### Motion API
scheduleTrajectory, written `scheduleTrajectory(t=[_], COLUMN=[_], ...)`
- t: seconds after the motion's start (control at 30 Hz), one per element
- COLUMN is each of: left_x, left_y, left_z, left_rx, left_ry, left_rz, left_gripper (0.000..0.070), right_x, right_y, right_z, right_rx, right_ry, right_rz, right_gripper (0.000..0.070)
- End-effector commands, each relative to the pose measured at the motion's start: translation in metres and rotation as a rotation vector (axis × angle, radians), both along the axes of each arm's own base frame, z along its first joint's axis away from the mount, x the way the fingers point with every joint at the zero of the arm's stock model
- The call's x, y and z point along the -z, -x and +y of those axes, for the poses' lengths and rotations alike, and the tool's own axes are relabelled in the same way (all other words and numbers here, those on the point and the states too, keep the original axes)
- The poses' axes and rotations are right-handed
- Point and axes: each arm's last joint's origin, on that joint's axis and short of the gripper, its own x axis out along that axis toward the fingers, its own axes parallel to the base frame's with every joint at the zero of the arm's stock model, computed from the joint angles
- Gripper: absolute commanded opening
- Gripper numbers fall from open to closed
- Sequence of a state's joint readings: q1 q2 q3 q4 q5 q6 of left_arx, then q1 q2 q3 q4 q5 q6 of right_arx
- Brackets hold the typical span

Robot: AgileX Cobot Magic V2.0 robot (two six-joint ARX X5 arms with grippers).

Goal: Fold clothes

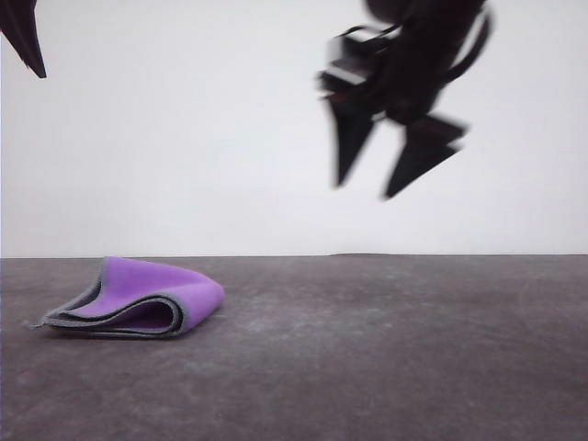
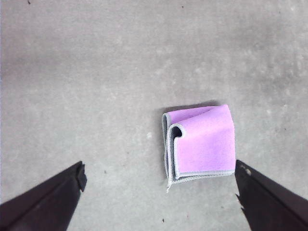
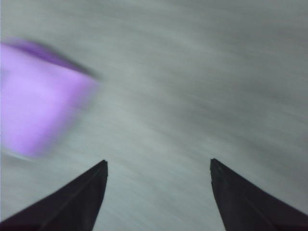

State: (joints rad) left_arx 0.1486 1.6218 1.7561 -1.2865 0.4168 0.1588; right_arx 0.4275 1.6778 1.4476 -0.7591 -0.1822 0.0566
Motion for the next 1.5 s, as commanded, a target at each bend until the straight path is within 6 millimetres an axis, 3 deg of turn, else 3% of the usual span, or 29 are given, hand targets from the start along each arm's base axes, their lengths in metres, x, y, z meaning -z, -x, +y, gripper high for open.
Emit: scheduleTrajectory(t=[0.0, 0.17, 0.33, 0.4, 0.43, 0.5, 0.57, 0.6, 1.47], left_x=[-0.001, -0.001, -0.001, -0.001, -0.001, -0.001, -0.001, -0.001, -0.001], left_y=[-0.004, -0.004, -0.004, -0.004, -0.004, -0.004, -0.003, -0.003, -0.004], left_z=[0.002, 0.001, 0.001, 0.001, 0.001, 0.001, 0.001, 0.001, 0.001], left_rx=[0.011, 0.012, 0.011, 0.011, 0.011, 0.011, 0.013, 0.014, 0.008], left_ry=[-0.006, -0.006, -0.006, -0.006, -0.006, -0.005, -0.006, -0.005, -0.004], left_rz=[-0.016, -0.016, -0.015, -0.014, -0.013, -0.01, -0.008, -0.005, -0.012], left_gripper=[0.0598, 0.0598, 0.0598, 0.0595, 0.0566, 0.043, 0.0086, 0.0016, 0.0017], right_x=[-0.016, -0.045, -0.055, -0.054, -0.052, -0.049, -0.046, -0.046, -0.048], right_y=[0.005, 0.027, 0.05, 0.058, 0.061, 0.067, 0.071, 0.072, 0.068], right_z=[-0.012, -0.062, -0.104, -0.117, -0.122, -0.13, -0.135, -0.136, -0.138], right_rx=[-0.009, 0.107, 0.203, 0.239, 0.246, 0.257, 0.271, 0.271, 0.283], right_ry=[0.005, 0.058, 0.074, 0.07, 0.064, 0.063, 0.061, 0.056, 0.039], right_rz=[-0.063, -0.136, -0.17, -0.171, -0.172, -0.172, -0.172, -0.171, -0.212], right_gripper=[0.0427, 0.0427, 0.0426, 0.0393, 0.0323, 0.0141, 0.0, 0.0, 0.0])
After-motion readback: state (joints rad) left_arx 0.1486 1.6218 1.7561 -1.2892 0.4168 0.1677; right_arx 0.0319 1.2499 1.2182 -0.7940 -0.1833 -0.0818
